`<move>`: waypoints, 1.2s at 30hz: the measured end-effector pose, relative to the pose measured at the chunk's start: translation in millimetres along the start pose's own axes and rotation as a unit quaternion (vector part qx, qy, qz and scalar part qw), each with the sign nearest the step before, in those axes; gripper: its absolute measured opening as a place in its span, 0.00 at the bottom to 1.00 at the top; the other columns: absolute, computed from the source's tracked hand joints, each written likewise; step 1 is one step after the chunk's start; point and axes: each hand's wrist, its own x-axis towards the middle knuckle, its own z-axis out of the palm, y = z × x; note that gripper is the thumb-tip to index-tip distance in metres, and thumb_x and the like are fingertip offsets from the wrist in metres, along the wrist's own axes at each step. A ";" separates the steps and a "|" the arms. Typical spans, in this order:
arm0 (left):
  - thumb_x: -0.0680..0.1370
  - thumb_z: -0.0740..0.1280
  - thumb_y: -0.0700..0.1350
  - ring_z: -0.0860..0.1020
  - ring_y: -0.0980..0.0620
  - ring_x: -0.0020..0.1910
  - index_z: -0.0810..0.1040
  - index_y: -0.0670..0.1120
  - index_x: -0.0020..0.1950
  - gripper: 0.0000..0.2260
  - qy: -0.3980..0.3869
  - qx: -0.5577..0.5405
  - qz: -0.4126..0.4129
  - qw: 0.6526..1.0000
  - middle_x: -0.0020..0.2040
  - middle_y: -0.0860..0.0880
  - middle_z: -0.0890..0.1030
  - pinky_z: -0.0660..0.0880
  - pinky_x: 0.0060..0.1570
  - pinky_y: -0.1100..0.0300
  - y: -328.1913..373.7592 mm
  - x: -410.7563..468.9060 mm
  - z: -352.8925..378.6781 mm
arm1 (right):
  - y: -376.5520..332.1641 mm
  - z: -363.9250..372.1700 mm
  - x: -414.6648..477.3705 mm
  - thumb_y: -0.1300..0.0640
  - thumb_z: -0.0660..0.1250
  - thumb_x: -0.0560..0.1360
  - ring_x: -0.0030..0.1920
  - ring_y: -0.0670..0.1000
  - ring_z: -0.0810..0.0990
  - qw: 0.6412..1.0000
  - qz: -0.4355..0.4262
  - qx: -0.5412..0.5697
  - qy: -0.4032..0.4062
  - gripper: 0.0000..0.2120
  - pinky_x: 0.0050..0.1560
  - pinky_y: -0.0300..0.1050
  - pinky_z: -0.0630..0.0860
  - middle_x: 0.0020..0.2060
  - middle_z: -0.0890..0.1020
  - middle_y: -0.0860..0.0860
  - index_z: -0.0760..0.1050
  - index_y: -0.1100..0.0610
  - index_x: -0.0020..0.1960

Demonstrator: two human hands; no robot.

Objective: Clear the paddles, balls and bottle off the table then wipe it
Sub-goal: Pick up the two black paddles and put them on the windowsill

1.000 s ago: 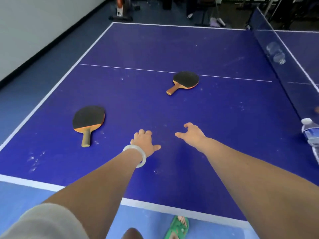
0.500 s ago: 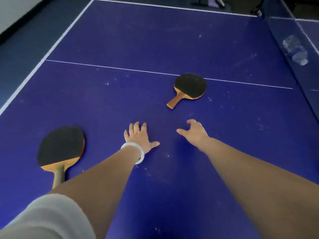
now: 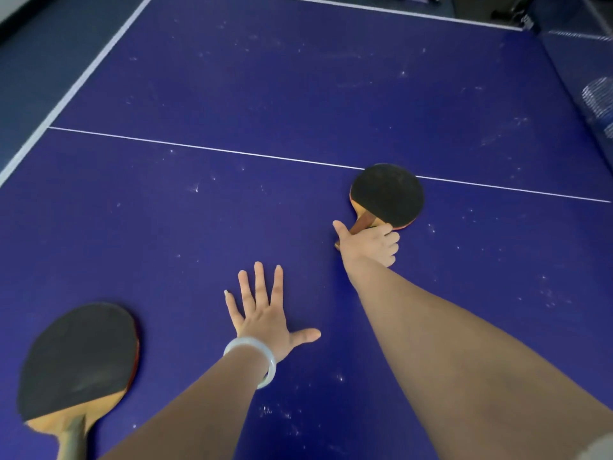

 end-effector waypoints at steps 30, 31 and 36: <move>0.60 0.56 0.83 0.27 0.39 0.74 0.25 0.56 0.75 0.59 0.008 0.014 0.003 1.000 0.75 0.47 0.25 0.34 0.71 0.34 2.3 -1.7 -6.1 | 133.1 -36.7 -116.0 0.50 0.62 0.81 0.37 0.49 0.78 0.980 -0.100 0.043 -0.165 0.10 0.38 0.47 0.79 0.40 0.75 0.48 0.65 0.55 0.52; 0.60 0.56 0.82 0.27 0.39 0.74 0.26 0.55 0.75 0.59 0.008 0.011 0.005 1.000 0.76 0.47 0.25 0.34 0.71 0.34 2.5 -2.5 -6.3 | 139.9 -37.3 -122.9 0.50 0.62 0.81 0.37 0.49 0.78 0.981 -0.096 0.042 -0.166 0.10 0.38 0.47 0.78 0.40 0.75 0.49 0.65 0.56 0.51; 0.62 0.59 0.81 0.29 0.39 0.75 0.31 0.54 0.78 0.58 0.017 -0.004 0.030 0.999 0.77 0.46 0.29 0.34 0.71 0.35 -1.2 -9.8 -11.5 | 166.5 -37.1 -155.9 0.53 0.61 0.80 0.36 0.55 0.83 0.979 -0.062 0.058 -0.188 0.07 0.41 0.55 0.83 0.41 0.79 0.53 0.67 0.57 0.50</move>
